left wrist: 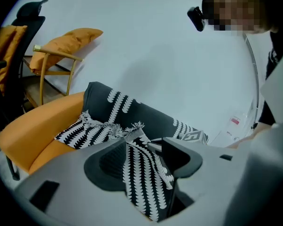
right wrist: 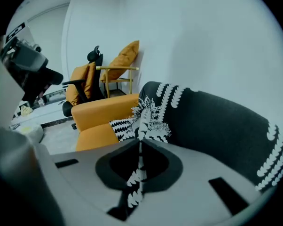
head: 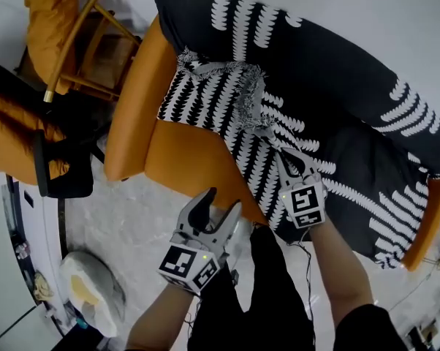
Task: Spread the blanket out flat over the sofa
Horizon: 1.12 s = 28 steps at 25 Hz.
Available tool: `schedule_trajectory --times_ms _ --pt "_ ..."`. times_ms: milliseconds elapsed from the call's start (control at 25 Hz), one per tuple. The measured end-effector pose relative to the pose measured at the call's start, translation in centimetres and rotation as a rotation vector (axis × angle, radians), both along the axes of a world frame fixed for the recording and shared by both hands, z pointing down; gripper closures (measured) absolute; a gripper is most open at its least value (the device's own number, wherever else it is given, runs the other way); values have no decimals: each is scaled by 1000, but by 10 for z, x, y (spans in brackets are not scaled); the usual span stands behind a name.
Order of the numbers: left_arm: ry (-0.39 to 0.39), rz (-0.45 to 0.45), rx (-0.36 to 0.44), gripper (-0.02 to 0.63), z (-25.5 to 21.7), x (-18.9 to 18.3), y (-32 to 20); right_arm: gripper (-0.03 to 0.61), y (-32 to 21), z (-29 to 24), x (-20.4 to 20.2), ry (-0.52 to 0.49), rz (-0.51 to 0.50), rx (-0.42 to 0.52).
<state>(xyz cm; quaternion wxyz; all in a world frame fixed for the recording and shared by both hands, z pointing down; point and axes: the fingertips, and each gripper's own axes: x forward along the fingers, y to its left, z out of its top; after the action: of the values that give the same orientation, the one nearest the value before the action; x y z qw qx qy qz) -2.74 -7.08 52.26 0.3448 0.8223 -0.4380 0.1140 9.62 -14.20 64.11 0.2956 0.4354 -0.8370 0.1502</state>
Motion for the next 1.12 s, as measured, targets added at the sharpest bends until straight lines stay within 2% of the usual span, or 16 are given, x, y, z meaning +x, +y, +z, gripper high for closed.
schedule_trajectory --times_ms 200,560,1120 --pt "11 9 12 374 -16 8 -4 563 12 -46 -18 -41 -33 64" --pt "129 -50 -36 368 -35 21 -15 563 55 -99 -39 -37 -114 131" --pt "113 -162 -122 348 -13 22 -22 563 98 -123 -73 20 -240 217"
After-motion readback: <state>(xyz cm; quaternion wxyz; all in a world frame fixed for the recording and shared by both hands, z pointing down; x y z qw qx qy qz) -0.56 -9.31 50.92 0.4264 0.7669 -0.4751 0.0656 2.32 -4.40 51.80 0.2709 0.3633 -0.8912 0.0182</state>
